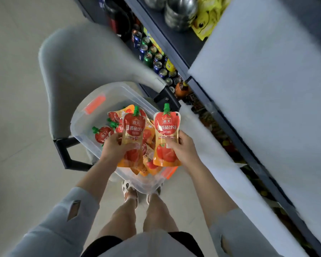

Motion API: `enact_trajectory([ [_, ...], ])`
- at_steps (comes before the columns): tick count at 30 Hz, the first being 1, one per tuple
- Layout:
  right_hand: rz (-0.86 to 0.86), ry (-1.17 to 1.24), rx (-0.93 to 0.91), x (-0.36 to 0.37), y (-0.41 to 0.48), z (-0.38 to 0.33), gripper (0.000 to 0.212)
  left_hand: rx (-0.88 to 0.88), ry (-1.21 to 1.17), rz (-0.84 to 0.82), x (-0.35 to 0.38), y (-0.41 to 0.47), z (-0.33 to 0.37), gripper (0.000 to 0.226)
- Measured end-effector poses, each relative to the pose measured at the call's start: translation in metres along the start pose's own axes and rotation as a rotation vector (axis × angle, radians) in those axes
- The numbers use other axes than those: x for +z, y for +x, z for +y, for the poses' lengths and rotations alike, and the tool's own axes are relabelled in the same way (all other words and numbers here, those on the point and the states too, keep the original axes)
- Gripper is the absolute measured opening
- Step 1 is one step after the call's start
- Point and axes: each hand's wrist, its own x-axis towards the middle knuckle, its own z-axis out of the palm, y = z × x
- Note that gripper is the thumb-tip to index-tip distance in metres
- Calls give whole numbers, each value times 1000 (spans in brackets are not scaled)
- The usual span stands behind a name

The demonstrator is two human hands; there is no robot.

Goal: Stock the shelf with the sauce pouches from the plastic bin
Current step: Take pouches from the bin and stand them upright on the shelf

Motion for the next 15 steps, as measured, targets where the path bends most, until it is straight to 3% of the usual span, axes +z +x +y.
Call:
enact_trajectory([
  [6, 158, 213, -82, -48, -65, -50, 12, 229, -94, -203, -8, -58, 73, 11],
  [15, 434, 403, -297, -135, -152, -118, 11, 627, -133, -514, 23, -130, 196, 18],
])
